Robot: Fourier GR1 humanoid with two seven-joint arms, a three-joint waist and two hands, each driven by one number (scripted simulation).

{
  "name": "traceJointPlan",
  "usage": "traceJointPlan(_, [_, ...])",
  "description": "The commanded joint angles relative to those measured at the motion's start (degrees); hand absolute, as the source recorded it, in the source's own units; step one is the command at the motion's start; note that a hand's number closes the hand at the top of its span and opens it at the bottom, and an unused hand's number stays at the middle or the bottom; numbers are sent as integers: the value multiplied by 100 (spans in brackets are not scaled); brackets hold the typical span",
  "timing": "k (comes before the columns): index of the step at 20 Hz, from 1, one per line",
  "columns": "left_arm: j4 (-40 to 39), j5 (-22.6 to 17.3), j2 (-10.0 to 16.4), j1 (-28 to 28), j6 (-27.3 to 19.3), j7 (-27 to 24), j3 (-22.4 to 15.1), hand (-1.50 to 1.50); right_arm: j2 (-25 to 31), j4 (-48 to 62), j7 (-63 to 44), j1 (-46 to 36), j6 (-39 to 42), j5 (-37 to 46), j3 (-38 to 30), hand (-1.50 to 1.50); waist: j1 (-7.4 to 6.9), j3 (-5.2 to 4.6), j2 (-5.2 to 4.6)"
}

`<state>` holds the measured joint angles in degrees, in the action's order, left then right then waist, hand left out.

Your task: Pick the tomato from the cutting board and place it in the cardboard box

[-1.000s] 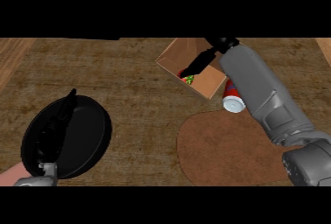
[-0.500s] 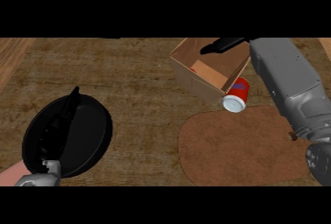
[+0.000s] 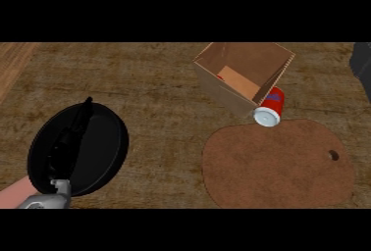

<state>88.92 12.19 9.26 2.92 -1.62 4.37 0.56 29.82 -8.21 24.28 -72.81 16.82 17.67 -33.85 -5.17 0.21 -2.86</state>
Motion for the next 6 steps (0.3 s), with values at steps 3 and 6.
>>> traceJointPlan(3, [-23,-67,32,171,78,51,38,0,766,14,175,406,658,-92,-122,-150,-31,15,-47])
traceJointPlan(6, [-4,27,-85,199,-14,44,-77,0,942,-19,284,473,939,6,-28,-150,-125,25,-97])
